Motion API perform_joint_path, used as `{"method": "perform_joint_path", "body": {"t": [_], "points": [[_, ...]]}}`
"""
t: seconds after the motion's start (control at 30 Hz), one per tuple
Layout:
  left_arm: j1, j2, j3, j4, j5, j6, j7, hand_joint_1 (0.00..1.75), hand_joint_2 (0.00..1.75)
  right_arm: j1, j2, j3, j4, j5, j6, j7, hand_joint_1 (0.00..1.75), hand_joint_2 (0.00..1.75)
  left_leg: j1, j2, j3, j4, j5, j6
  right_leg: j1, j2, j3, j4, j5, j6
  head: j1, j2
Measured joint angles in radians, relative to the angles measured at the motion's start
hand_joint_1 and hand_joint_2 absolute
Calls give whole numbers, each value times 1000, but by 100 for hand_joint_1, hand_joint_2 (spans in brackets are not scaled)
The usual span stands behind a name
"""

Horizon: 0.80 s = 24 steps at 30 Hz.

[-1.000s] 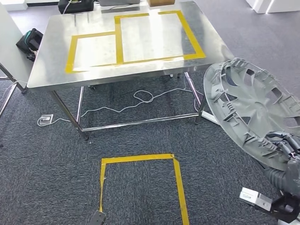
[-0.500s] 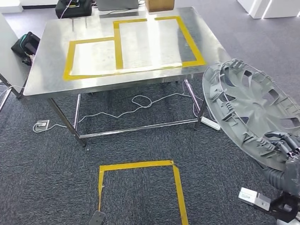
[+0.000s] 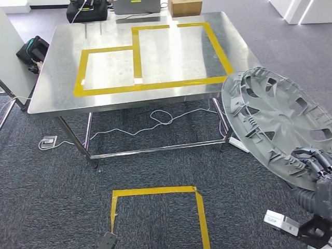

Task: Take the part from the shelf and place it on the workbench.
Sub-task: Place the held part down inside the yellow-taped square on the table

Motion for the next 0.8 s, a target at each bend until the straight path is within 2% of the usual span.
{"method": "perform_joint_path", "body": {"t": [0.07,0.1,0.13,0.2,0.23,0.27,0.3,0.33,0.37,0.4,0.43,0.47,0.57,0.6,0.63,0.7,0.73,0.77,0.8], "points": [[-1,0,-1,0,0,1,0,0,175,1,0,1,0,0,0,0,175,175,-1,1,-7,29,3,-11,-5,2,16,-8,5,-12,-2,0],[-2,0,-2,0,0,1,0,0,175,2,0,1,0,0,0,0,175,175,0,3,-30,69,-2,-16,-8,2,26,-11,3,-16,-5,0],[-2,0,-3,0,0,1,0,0,175,3,0,3,0,0,0,0,175,175,2,4,-67,127,-14,-22,-10,2,32,-15,-1,-19,-7,0],[0,1,-4,0,1,-1,0,0,175,4,0,5,0,3,0,1,175,175,9,6,-160,248,-61,-34,-12,2,43,-17,-12,-22,-11,0],[3,1,-4,0,1,-1,0,0,175,5,0,6,0,5,0,3,175,175,12,6,-195,280,-82,-38,-13,3,51,-17,-21,-21,-11,0],[6,2,-4,0,1,-1,0,0,175,6,0,6,1,7,1,5,175,175,15,6,-216,282,-86,-40,-14,3,62,-18,-30,-20,-11,0],[8,2,-4,0,1,-1,0,0,175,7,0,6,1,10,1,8,175,175,16,7,-221,253,-68,-41,-15,4,75,-18,-40,-17,-11,0],[10,3,-4,0,1,-1,0,0,175,7,0,6,2,12,2,11,175,175,17,7,-212,200,-27,-40,-17,4,88,-18,-50,-14,-11,0],[11,3,-4,0,1,-1,0,0,175,7,0,6,2,15,2,12,175,175,18,10,-198,135,30,-39,-17,4,98,-19,-61,-9,-11,0],[11,4,-4,0,1,-1,0,0,175,7,0,6,2,17,2,13,175,175,18,13,-186,80,74,-36,-17,5,106,-20,-72,-3,-12,0],[12,5,-4,0,1,-1,1,0,175,6,0,6,3,18,1,13,175,175,16,15,-176,42,104,-32,-16,6,112,-25,-82,3,-13,0],[12,5,-5,0,1,-1,2,0,175,6,0,6,3,20,1,14,175,175,16,17,-171,20,116,-27,-15,7,121,-26,-86,11,-14,0],[12,8,-6,0,0,-1,4,0,175,5,-2,5,3,21,1,18,175,175,18,13,-145,8,106,-4,-15,5,152,-27,-94,31,-11,0],[12,8,-7,0,0,-1,5,0,175,5,-2,5,3,22,1,19,175,175,19,12,-133,7,103,3,-15,3,140,-2,-102,34,-8,0],[11,9,-7,0,-1,-1,5,0,175,5,-3,6,3,22,1,19,175,175,19,11,-122,6,99,9,-15,3,111,49,-116,36,-6,0],[12,9,-8,0,-1,-2,7,0,175,5,-4,6,5,22,1,19,175,175,17,10,-104,6,81,16,-12,2,20,186,-161,38,-1,0],[13,9,-8,0,-1,-2,7,0,175,6,-4,6,6,22,1,19,175,175,16,9,-95,7,71,17,-11,3,-22,232,-186,36,0,0],[15,10,-9,0,-1,-2,8,0,175,7,-5,6,7,22,1,19,175,175,15,8,-82,7,60,18,-10,3,-51,248,-201,34,1,0],[17,10,-9,0,-1,-1,9,0,175,8,-5,6,9,22,1,19,175,175,15,6,-66,7,47,18,-10,2,-64,231,-194,32,1,0]]}}
